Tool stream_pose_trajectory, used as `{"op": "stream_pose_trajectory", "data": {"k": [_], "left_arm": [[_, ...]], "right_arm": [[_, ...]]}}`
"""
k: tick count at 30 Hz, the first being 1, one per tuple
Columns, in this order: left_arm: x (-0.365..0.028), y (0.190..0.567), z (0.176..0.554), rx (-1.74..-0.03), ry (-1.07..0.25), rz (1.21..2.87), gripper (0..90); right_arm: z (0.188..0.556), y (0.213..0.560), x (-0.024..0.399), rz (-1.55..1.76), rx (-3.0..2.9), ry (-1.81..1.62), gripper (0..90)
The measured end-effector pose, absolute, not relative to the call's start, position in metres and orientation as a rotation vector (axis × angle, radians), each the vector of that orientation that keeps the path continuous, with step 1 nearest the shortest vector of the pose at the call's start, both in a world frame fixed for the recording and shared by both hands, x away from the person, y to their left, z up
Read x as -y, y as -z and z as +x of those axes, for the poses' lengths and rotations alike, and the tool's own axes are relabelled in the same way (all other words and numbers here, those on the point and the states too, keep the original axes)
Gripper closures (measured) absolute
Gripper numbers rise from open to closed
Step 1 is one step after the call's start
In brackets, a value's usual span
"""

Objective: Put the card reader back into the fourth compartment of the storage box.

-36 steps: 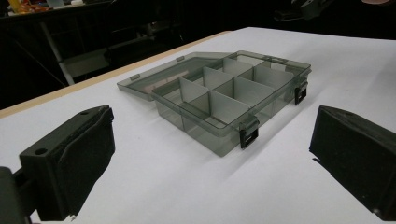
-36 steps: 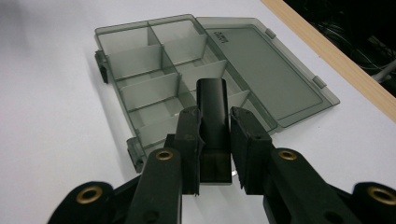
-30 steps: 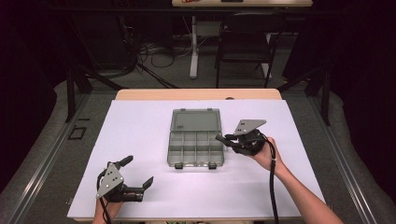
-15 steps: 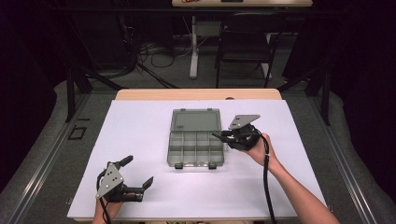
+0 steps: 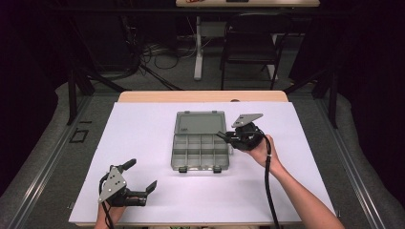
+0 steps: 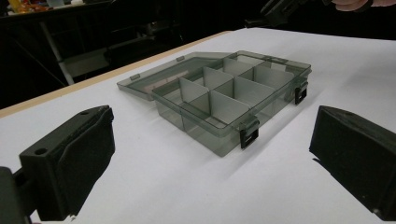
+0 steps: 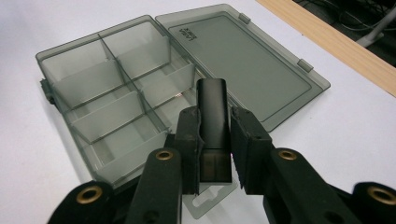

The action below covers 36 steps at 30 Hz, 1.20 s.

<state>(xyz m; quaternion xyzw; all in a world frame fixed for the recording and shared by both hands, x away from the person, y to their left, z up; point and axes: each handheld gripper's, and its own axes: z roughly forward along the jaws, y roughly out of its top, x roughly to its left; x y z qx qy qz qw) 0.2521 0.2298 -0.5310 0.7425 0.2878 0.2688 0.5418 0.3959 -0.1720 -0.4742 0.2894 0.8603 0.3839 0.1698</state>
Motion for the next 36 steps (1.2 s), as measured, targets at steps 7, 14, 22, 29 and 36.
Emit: {"op": "stream_pose_trajectory", "data": {"k": [7, 14, 22, 29, 36], "left_arm": [[-0.23, 0.531, 0.252, -0.682, -0.638, 1.766, 0.2], [-0.23, 0.531, 0.252, -0.68, -0.637, 1.763, 0.2], [-0.23, 0.531, 0.252, -0.682, -0.637, 1.76, 0.2], [-0.23, 0.531, 0.252, -0.68, -0.64, 1.761, 0.2], [-0.231, 0.53, 0.252, -0.679, -0.641, 1.761, 0.2]], "right_arm": [[0.4, 0.477, 0.169, 0.849, -2.443, -1.09, 73.4], [0.403, 0.48, 0.165, 0.879, -2.437, -1.093, 73.4], [0.407, 0.486, 0.159, 0.921, -2.436, -1.098, 73.4], [0.409, 0.49, 0.155, 0.961, -2.435, -1.088, 73.4], [0.411, 0.494, 0.153, 1.009, -2.42, -1.082, 73.4]]}}
